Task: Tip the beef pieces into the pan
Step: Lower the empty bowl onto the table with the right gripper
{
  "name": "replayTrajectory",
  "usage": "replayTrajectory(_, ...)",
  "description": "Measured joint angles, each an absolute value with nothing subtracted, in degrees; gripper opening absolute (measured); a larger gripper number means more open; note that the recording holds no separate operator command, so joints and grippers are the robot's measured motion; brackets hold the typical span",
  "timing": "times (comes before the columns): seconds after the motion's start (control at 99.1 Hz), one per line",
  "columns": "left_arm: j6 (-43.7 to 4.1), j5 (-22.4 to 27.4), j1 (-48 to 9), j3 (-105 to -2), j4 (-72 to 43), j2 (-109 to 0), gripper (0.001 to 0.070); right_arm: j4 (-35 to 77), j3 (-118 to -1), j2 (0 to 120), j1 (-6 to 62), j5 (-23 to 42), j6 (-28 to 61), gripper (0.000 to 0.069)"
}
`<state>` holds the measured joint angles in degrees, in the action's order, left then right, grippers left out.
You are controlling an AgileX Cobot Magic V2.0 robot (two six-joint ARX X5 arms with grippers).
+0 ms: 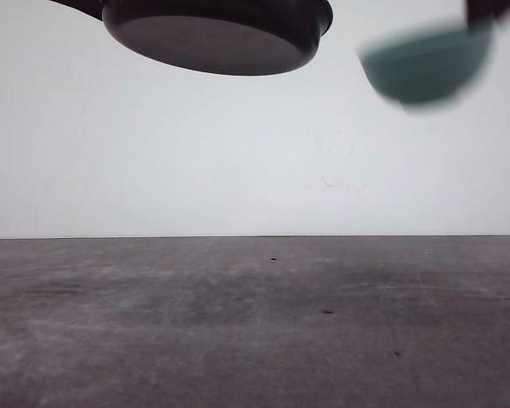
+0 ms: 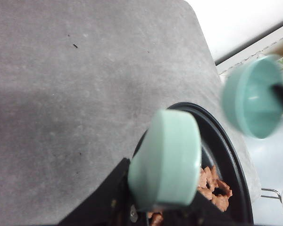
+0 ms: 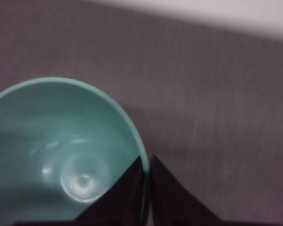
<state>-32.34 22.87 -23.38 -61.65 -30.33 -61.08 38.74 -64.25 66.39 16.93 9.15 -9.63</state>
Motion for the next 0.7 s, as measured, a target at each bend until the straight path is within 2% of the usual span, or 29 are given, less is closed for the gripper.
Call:
replayTrajectory(0.111,-32.34,22.9,-23.38,-61.65,-30.3,-61.08,0.0056,35.68,-56.62,67.26,10.04,2.33,-12.32,0.0012)
replayTrajectory(0.202,-32.32,22.87,-23.38,-61.65,-30.3,-61.08,0.0056,31.35,-49.8,68.44,7.18,-0.91,-13.26,0.0012)
replayTrajectory(0.404,-32.32,22.87,-23.38,-61.65,-30.33,-61.08,0.0056,24.62,-38.59,70.46,6.22,-1.26,-13.8,0.0012)
replayTrajectory(0.696,-32.29,22.87,-23.38,-61.65,-30.39,-61.08,0.0056,20.16,-37.78,73.06,5.91,0.95,-14.0,0.0017)
